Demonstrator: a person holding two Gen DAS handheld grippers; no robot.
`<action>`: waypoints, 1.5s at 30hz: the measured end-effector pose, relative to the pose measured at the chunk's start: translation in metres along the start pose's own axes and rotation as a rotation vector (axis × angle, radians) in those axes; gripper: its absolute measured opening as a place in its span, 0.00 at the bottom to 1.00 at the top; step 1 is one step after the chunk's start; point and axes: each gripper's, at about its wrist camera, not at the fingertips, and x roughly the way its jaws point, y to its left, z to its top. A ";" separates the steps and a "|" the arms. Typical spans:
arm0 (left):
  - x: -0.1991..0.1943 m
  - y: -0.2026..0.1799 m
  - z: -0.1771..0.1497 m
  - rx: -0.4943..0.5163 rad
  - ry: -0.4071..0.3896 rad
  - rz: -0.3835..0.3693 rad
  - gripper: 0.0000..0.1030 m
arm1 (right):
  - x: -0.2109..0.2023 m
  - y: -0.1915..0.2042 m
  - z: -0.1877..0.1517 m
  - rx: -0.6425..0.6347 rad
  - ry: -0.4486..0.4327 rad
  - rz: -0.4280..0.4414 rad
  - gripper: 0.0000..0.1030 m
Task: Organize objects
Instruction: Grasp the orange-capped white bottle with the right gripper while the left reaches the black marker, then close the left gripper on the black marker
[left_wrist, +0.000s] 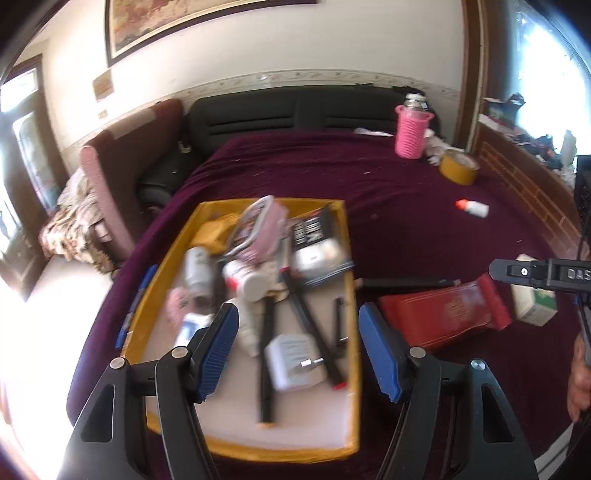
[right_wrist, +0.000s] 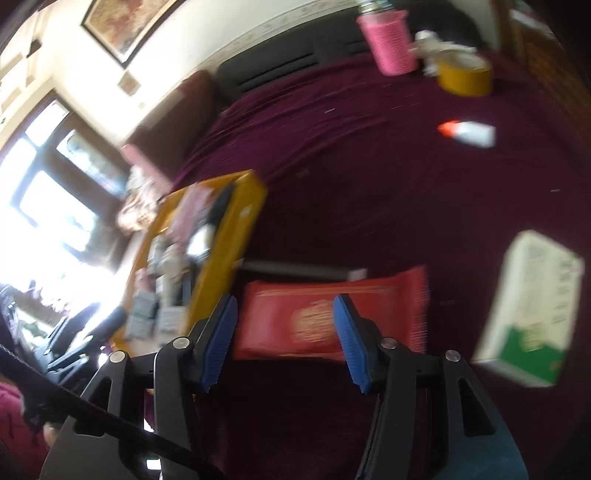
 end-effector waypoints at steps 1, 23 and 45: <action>0.001 -0.010 0.004 -0.005 -0.001 -0.047 0.62 | -0.010 -0.017 0.006 0.017 -0.016 -0.040 0.51; 0.048 -0.013 0.013 0.005 0.053 -0.187 0.66 | 0.110 -0.132 0.174 -0.248 0.188 -0.526 0.51; 0.150 -0.124 0.028 0.914 0.323 -0.270 0.28 | 0.000 -0.095 0.084 -0.011 0.129 -0.114 0.23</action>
